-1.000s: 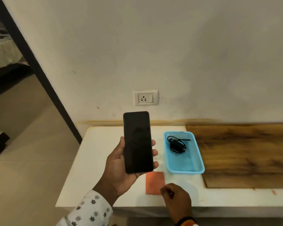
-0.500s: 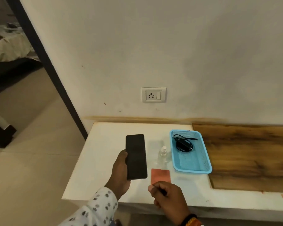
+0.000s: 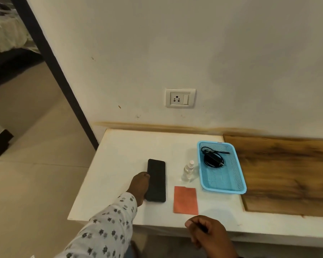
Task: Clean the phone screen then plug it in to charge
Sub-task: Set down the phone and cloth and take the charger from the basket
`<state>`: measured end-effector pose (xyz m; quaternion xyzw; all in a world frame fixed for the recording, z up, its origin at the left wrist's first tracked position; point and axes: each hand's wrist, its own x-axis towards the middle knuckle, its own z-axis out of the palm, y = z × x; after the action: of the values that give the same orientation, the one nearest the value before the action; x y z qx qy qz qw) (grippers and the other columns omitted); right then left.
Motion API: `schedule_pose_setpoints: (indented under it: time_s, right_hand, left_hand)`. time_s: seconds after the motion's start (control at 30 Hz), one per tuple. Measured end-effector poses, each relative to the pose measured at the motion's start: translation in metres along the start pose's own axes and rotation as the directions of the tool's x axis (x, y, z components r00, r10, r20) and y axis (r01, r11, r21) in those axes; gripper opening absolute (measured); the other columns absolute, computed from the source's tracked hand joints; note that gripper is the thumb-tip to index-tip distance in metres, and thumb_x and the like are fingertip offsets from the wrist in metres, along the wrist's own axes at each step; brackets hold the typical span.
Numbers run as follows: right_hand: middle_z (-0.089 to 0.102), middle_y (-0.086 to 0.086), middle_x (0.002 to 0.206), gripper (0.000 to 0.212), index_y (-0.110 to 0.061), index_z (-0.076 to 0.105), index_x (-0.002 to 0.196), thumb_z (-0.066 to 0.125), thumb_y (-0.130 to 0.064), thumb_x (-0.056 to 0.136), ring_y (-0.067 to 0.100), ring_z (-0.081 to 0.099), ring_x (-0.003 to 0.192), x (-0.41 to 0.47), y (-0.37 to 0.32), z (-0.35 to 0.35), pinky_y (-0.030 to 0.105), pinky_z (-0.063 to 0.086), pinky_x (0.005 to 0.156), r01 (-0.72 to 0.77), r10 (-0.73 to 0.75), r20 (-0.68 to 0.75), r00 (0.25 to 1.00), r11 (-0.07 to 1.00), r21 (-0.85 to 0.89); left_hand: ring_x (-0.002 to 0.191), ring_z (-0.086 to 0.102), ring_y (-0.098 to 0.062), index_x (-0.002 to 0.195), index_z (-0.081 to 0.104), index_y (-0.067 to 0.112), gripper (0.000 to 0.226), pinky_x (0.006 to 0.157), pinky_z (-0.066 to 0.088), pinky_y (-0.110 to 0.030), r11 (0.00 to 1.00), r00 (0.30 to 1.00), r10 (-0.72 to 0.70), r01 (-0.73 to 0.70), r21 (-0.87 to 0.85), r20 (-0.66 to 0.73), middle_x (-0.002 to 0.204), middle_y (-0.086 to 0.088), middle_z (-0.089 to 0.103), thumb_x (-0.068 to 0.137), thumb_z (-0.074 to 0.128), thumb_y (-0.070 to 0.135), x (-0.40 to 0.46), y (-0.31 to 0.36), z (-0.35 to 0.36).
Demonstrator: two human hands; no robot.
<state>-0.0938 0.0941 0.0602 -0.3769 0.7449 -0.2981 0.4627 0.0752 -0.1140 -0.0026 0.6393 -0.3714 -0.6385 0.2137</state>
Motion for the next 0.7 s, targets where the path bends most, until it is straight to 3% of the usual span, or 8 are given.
schedule_pose_setpoints:
  time_s: [0.1,0.23,0.47,0.57,0.7]
  right_hand:
    - [0.072,0.001,0.063,0.01,-0.029,0.075,0.077,0.071,-0.035,0.084,0.012,0.068,0.057,-0.001,0.001,-0.003,0.023,0.057,0.063,-0.054,0.054,-0.003,0.999,0.999,0.003]
    - [0.072,-0.003,0.064,0.012,-0.028,0.074,0.079,0.069,-0.038,0.085,0.009,0.069,0.059,-0.001,0.0,-0.004,0.016,0.054,0.061,-0.082,0.082,0.003,0.997,0.996,-0.033]
    - [0.073,-0.003,0.067,0.011,-0.029,0.074,0.081,0.069,-0.038,0.085,0.011,0.07,0.062,-0.004,-0.004,-0.008,0.015,0.053,0.06,-0.097,0.098,0.026,0.995,0.994,-0.043]
    - [0.073,-0.002,0.066,0.01,-0.029,0.074,0.079,0.07,-0.036,0.085,0.01,0.069,0.06,-0.005,-0.006,-0.015,0.015,0.052,0.057,-0.106,0.106,0.007,0.994,0.994,-0.014]
    - [0.072,0.003,0.065,0.009,-0.027,0.074,0.076,0.072,-0.03,0.084,0.016,0.066,0.055,-0.003,-0.005,-0.036,0.027,0.055,0.061,-0.026,0.028,-0.045,0.999,0.999,0.04]
  left_hand:
    - [0.092,0.061,-0.031,0.09,0.062,0.013,0.024,0.085,0.054,-0.045,1.0,1.0,0.005,-0.004,0.026,-0.011,0.112,-0.021,0.064,0.103,0.043,0.018,0.005,0.0,-0.001]
    - [0.108,0.062,-0.04,0.107,0.065,0.003,0.025,0.098,0.052,-0.054,0.976,0.995,0.09,-0.079,0.205,-0.043,0.115,-0.023,0.064,0.103,0.044,0.017,0.01,0.004,0.001]
    - [0.103,0.062,-0.032,0.107,0.068,0.004,0.025,0.09,0.047,-0.035,0.835,0.967,0.221,-0.121,0.536,-0.126,0.111,-0.014,0.069,0.097,0.049,0.017,0.009,0.01,-0.003]
    - [0.1,0.063,-0.033,0.1,0.069,0.003,0.023,0.084,0.046,-0.032,0.81,0.967,0.21,-0.089,0.58,-0.146,0.107,-0.015,0.07,0.094,0.05,0.015,0.007,0.011,-0.005]
    - [0.104,0.063,-0.034,0.102,0.068,0.002,0.024,0.086,0.048,-0.034,0.752,0.959,0.225,-0.057,0.657,-0.174,0.11,-0.015,0.07,0.093,0.051,0.016,0.004,0.014,-0.005]
